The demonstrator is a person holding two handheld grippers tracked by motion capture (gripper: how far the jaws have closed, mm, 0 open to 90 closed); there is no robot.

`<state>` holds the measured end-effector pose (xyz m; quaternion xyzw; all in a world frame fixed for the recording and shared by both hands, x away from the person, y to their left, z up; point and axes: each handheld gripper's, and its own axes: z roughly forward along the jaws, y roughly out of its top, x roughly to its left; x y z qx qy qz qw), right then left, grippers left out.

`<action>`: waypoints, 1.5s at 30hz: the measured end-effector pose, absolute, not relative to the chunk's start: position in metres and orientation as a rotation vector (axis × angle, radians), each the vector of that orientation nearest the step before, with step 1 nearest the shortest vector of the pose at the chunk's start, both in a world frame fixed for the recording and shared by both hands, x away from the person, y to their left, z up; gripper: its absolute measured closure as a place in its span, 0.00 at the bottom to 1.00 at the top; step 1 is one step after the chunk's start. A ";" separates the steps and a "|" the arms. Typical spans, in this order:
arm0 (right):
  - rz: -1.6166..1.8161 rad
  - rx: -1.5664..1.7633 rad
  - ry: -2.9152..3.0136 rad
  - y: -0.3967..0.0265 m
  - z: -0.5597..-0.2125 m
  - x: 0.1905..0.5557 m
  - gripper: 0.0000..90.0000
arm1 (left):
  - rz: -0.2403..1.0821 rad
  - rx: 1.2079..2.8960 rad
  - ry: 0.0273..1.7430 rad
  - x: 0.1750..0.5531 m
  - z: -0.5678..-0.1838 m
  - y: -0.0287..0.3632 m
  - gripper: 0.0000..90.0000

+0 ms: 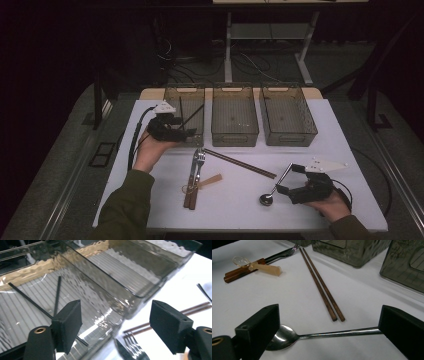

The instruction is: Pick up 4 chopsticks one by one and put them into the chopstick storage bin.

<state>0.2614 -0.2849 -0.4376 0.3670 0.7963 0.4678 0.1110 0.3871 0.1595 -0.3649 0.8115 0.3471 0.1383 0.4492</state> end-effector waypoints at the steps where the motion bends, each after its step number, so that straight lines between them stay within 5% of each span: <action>1: 1.375 1.078 2.339 -0.285 -0.438 0.261 0.04 | 0.346 2.004 0.855 0.383 -0.366 0.159 0.25; 22: 1.375 1.079 2.335 -0.286 -0.437 0.261 0.04 | 0.342 2.013 0.733 0.308 -0.404 0.163 0.00; 45: 1.378 1.067 2.329 -0.288 -0.432 0.260 0.04 | 0.220 2.012 0.650 0.267 -0.434 0.170 0.00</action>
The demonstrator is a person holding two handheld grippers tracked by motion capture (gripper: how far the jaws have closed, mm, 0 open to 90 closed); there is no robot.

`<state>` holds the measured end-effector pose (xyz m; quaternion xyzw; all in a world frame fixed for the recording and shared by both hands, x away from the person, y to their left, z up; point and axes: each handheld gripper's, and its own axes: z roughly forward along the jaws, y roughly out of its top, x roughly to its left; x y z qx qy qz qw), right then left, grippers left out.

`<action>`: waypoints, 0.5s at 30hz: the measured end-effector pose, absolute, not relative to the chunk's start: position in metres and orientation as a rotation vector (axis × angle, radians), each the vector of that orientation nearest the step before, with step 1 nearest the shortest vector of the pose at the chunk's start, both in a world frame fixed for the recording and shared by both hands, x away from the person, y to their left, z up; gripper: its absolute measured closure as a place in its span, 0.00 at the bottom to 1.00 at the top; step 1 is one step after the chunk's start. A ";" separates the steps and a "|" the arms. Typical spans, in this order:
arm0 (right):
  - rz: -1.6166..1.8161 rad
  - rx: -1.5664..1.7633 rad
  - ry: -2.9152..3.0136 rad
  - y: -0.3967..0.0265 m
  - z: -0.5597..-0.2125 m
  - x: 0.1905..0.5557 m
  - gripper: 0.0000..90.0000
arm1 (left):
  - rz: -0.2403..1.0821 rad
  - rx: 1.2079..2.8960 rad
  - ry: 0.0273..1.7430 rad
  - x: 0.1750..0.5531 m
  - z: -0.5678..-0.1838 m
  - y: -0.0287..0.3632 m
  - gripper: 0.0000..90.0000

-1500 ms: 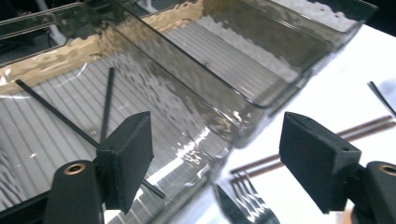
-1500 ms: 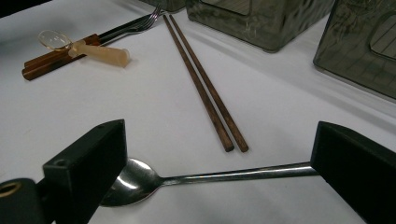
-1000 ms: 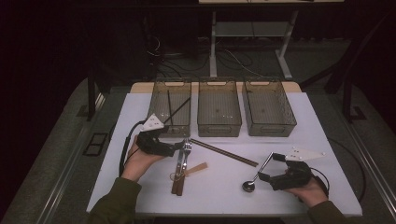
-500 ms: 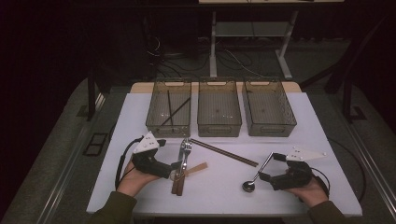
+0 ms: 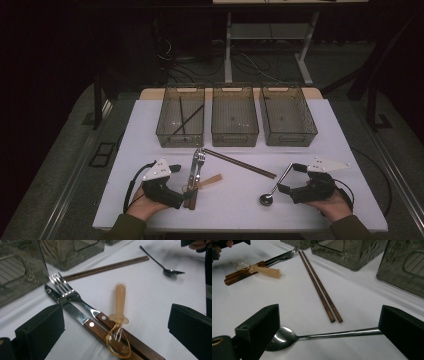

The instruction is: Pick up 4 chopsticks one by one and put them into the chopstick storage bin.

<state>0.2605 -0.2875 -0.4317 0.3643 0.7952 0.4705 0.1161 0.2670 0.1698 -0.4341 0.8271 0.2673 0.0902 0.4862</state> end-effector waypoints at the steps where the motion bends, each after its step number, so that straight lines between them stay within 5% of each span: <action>1: 1.379 1.056 2.335 -0.288 -0.430 0.261 0.04 | 0.219 2.013 0.654 0.268 -0.434 0.170 0.00; 15: 1.316 1.040 2.413 -0.281 -0.418 0.276 0.04 | 0.201 2.013 0.651 0.268 -0.433 0.169 0.00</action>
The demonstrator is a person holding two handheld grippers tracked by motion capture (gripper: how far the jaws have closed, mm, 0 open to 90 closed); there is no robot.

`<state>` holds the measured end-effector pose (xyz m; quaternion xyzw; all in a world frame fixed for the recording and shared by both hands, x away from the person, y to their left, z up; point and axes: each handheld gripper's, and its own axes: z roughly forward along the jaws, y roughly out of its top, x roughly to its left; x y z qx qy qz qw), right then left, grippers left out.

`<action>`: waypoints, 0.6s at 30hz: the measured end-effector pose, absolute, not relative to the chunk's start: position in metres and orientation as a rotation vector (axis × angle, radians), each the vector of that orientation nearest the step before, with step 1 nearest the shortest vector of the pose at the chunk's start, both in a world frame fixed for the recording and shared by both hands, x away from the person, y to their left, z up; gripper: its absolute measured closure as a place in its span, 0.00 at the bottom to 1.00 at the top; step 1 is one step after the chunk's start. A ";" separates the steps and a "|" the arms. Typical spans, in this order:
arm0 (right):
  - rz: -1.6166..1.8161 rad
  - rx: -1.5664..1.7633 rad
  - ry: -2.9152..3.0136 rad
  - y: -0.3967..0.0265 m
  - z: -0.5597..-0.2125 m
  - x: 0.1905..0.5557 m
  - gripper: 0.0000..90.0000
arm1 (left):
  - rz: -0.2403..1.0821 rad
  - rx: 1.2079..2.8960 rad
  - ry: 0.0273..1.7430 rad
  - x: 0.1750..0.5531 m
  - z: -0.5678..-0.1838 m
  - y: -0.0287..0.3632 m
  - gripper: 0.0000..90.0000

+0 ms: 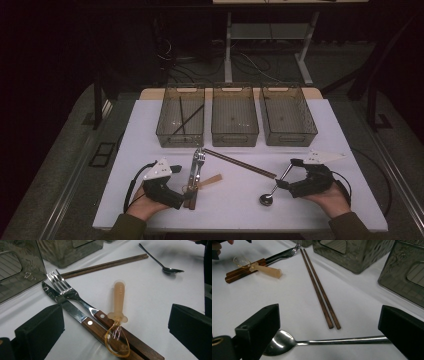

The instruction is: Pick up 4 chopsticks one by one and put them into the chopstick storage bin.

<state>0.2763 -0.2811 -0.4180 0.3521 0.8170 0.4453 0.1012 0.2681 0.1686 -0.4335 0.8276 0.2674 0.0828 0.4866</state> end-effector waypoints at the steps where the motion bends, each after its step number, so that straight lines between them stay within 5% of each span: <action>1: 1.316 1.040 2.416 -0.280 -0.418 0.278 0.04 | 0.200 2.013 0.649 0.268 -0.434 0.169 0.00; 18: 1.301 1.009 2.456 -0.263 -0.416 0.303 0.15 | 0.193 2.012 0.653 0.269 -0.434 0.169 0.00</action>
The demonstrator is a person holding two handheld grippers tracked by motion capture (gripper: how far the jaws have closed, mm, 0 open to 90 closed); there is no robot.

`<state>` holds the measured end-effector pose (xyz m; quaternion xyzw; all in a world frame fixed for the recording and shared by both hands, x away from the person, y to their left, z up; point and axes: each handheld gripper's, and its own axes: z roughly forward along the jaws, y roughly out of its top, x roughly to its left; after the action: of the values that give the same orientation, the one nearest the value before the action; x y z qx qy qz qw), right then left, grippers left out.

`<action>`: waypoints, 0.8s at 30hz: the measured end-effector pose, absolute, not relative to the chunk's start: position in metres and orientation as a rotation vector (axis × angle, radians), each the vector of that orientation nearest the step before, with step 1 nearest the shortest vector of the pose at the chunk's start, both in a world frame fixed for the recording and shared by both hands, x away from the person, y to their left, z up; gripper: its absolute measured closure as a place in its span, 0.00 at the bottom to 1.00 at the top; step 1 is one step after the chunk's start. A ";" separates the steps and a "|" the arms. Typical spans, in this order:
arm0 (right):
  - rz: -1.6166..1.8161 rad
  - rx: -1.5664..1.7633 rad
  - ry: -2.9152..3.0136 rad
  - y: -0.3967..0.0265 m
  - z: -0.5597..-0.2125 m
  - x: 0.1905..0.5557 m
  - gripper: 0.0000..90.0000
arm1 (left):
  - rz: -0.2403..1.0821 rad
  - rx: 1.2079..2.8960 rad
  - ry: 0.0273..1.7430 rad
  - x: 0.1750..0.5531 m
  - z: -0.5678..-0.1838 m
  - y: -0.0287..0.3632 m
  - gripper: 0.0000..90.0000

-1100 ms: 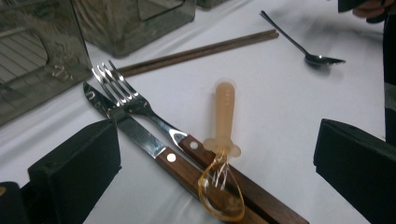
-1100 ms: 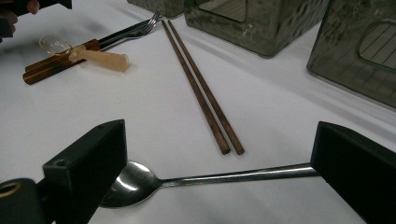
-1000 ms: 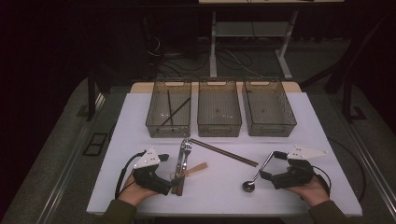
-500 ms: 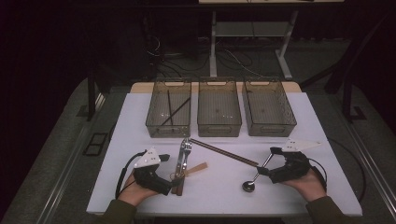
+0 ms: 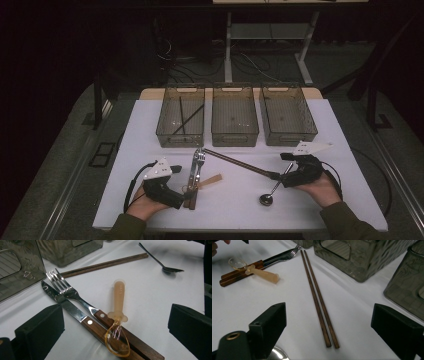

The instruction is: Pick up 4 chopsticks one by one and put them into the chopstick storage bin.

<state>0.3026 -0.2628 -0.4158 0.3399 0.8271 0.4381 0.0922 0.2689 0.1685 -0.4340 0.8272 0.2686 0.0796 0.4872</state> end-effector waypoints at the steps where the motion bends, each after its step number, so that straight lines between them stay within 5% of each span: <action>1: 1.301 1.007 2.458 -0.262 -0.415 0.304 0.16 | 0.193 2.011 0.652 0.269 -0.434 0.168 0.00; 14: 1.304 0.994 2.489 -0.249 -0.414 0.326 0.30 | 0.189 2.020 0.646 0.269 -0.434 0.168 0.00; 24: 1.292 0.967 2.519 -0.245 -0.416 0.341 0.50 | 0.185 2.022 0.642 0.268 -0.434 0.167 0.00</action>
<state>0.3415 -0.2451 -0.4160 0.3222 0.8397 0.4306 0.0750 0.2684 0.1673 -0.4336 0.8304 0.2635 0.0758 0.4850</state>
